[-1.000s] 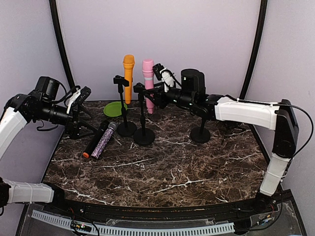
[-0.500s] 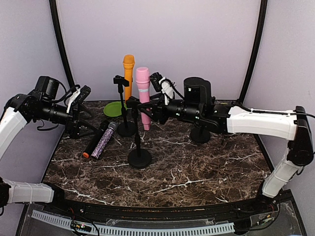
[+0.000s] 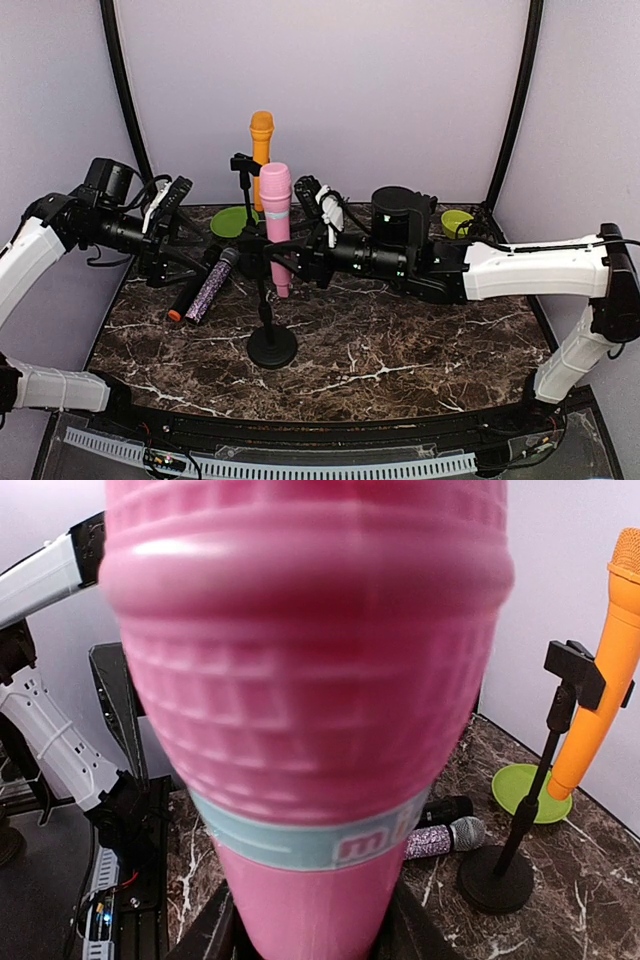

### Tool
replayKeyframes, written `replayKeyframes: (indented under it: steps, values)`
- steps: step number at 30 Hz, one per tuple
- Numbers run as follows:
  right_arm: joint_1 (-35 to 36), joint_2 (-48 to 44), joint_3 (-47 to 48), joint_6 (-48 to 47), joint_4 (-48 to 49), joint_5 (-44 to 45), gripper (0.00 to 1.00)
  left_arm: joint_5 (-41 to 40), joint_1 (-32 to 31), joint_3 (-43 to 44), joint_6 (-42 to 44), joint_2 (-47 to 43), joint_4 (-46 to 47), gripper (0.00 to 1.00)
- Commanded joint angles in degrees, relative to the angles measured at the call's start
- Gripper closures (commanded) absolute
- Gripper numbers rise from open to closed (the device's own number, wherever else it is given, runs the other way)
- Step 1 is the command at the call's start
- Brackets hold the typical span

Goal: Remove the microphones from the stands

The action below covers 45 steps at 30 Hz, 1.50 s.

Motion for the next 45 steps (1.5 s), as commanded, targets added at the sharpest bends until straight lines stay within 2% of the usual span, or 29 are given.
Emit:
replayKeyframes:
  steps: [1,3,4,5,6,10,17,20,25,34,41,43,45]
  values:
    - [1.59,-2.74,-0.53,2.05,5.91,-0.92,0.53,0.33,-4.78,3.93,4.08,3.77,1.65,0.01]
    - [1.58,-3.33,-1.40,2.32,5.73,-0.45,0.20,-0.01,-5.66,5.12,4.15,5.15,3.62,0.01]
    - [1.60,-3.66,-2.29,2.41,5.54,-0.25,0.09,0.29,-5.87,5.92,4.43,5.92,4.30,0.01]
    - [1.60,-3.97,-2.56,2.20,5.30,-0.22,0.01,0.75,-5.98,6.81,5.30,6.74,4.31,0.01]
    - [1.60,-4.36,-2.56,2.05,4.91,-0.13,0.00,1.15,-6.11,8.08,6.12,7.75,3.89,0.01]
    - [1.51,-5.24,-1.31,1.31,2.29,-0.52,0.00,2.94,-7.00,11.82,9.11,11.12,1.40,0.04]
    - [1.39,-4.05,5.65,-0.20,-3.66,-1.79,0.05,2.71,-9.93,12.36,14.17,12.98,-0.57,0.21]
    - [0.89,-3.87,5.75,0.15,-3.80,-2.20,0.13,2.18,-10.42,12.35,14.59,13.24,-0.22,0.26]
    - [0.46,-3.44,5.66,0.82,-4.03,-3.27,0.26,0.98,-10.48,12.36,14.80,12.89,0.98,0.41]
    - [0.02,-2.60,7.31,1.02,-4.56,-4.18,0.40,-1.50,-10.54,10.87,14.94,12.02,2.22,0.83]
    - [-0.48,-3.36,10.12,0.73,-6.59,-3.28,0.63,-2.59,-10.54,10.78,13.93,11.94,3.06,0.88]
    - [-0.66,-4.35,9.99,0.45,-7.62,-2.13,0.60,-3.07,-10.59,10.59,14.19,11.61,3.01,0.92]
    - [-0.84,-5.87,7.99,1.23,-7.98,-0.41,0.47,-3.79,-10.55,10.31,14.14,11.28,3.03,0.93]
